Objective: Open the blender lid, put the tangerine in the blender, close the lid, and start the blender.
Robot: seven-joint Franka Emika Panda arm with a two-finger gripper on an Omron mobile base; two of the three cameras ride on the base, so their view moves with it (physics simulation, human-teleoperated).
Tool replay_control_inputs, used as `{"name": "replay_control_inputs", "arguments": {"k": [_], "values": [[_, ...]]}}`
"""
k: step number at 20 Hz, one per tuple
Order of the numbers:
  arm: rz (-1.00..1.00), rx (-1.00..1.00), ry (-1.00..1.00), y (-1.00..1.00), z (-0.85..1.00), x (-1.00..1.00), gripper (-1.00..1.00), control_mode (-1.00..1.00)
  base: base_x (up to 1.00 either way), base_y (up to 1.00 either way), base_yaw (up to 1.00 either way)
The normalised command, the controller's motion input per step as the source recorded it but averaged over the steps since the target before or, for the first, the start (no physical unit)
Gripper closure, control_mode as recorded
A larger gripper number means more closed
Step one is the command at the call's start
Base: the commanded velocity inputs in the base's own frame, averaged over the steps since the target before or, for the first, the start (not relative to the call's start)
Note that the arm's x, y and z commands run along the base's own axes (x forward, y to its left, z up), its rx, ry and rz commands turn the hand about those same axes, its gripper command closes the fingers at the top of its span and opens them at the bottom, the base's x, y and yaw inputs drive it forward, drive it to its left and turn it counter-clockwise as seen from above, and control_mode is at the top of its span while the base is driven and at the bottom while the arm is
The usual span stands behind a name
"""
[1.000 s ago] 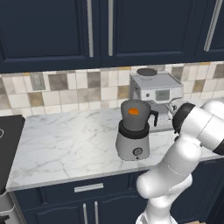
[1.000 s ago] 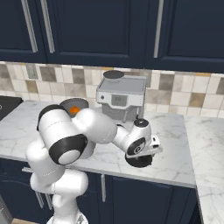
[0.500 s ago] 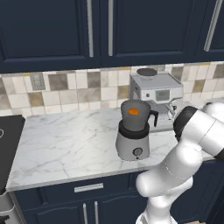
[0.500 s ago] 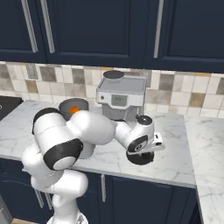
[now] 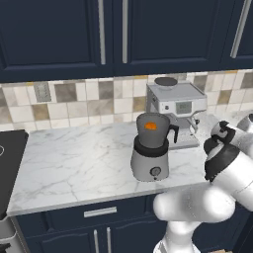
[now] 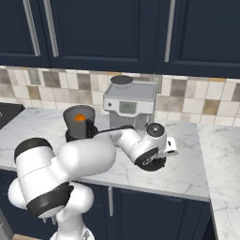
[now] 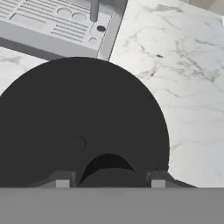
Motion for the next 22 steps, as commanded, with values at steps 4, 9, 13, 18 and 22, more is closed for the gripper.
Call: {"name": "replay_control_inputs", "arguments": {"k": [4,9,13,18,22], "values": [[0.0,0.0,-0.29,0.23,1.0,-0.33,1.0,-1.0,0.0,0.0,0.0],[0.04,0.0,-0.23,0.57,1.0,-0.15,1.0,-1.0,0.0,0.0,0.0],[0.1,-0.04,-0.14,0.84,0.99,-0.02,1.0,-1.0,0.0,0.0,0.0],[0.1,-0.11,-0.05,0.94,0.97,0.0,1.0,-1.0,0.0,0.0,0.0],[0.08,-0.1,0.0,0.86,0.78,0.0,1.0,-1.0,0.0,0.0,0.0]]}}
